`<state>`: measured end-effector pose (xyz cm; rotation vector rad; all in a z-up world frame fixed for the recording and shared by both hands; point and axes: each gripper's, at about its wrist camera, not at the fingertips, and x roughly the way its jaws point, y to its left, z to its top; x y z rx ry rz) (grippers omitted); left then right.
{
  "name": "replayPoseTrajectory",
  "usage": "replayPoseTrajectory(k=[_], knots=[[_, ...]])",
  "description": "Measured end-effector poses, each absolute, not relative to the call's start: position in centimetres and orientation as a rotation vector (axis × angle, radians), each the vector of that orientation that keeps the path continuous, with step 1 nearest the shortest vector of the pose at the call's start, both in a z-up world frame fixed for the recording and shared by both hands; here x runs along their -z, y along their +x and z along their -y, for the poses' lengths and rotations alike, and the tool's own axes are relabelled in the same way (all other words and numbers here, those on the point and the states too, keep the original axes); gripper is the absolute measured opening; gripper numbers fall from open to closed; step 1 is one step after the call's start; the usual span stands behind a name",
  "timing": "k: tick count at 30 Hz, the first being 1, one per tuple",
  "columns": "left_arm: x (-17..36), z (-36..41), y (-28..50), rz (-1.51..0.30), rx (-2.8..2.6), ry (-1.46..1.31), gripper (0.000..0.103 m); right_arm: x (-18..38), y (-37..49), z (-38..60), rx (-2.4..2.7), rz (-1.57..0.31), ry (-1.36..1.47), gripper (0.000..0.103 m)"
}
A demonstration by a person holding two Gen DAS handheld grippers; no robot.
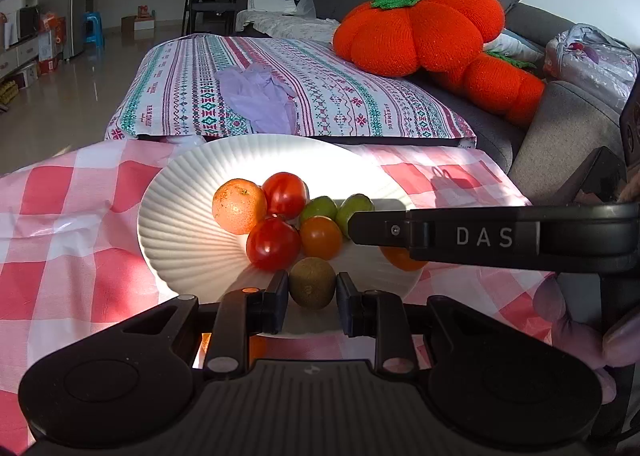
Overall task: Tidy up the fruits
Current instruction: 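Carry both fruits onto the plate and open both tools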
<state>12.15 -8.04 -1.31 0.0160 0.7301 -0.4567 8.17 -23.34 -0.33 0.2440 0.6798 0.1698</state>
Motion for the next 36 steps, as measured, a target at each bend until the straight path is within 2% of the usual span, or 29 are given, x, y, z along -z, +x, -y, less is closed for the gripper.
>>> replayPoseTrajectory(k=[25,26,29,32,34,36], knots=[[2.6,8.1,13.9,-0.713,0.485,-0.012,0.024,1.9,9.3,23.7,-0.171,-0.684,0.265,0.029],[2.6,8.2,13.9,-0.711,0.489,-0.006,0.026,1.9,9.2,23.7,-0.172,-0.683,0.262,0.032],[2.4,8.3,13.6,-0.705,0.481,0.017,0.044,1.6,9.1,23.8,-0.165,-0.686,0.275,0.037],[2.2,8.3,13.4,-0.705,0.482,0.028,0.051,1.0,8.9,24.1,-0.154,-0.671,0.278,0.037],[2.0,8.1,13.1,-0.702,0.473,0.026,0.057,0.6,8.7,24.3,-0.146,-0.659,0.281,0.042],[1.8,8.0,12.9,-0.699,0.466,0.033,0.065,0.4,8.5,24.4,-0.135,-0.656,0.282,0.054]])
